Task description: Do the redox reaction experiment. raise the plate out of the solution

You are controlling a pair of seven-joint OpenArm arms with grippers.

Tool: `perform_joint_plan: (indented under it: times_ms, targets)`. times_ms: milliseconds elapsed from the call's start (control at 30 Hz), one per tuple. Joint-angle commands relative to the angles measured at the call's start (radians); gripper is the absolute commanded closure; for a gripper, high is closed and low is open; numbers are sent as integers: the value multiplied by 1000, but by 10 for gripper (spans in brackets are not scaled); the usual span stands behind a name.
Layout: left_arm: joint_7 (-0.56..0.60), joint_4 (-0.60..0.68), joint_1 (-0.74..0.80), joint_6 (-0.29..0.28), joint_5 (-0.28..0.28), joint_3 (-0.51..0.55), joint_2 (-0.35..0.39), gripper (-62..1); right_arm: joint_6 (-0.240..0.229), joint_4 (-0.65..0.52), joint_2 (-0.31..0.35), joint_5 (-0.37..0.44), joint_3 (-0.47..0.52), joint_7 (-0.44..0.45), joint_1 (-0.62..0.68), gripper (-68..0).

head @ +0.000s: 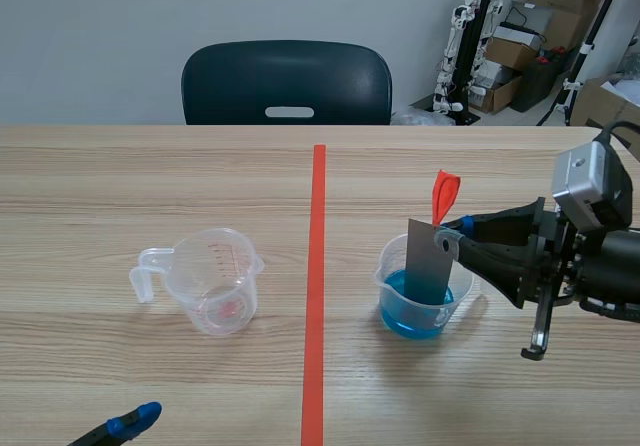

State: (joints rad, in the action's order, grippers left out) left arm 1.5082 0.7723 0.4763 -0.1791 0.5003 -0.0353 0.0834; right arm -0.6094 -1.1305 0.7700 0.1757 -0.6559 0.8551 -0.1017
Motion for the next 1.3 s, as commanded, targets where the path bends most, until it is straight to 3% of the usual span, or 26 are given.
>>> perform_joint_plan:
  times_ms: [0,933,1267]
  targets:
    - [46,14,3,0,-3,0,0,-617,0,-14,3,11,5,-3,-9,-6]
    - [46,14,2,0,-3,0,1,-617,-1,-14,3,19,5,1,-10,-6]
    - [46,14,2,0,-3,0,1,-617,-42,-28,21,83,18,-4,-13,-6]
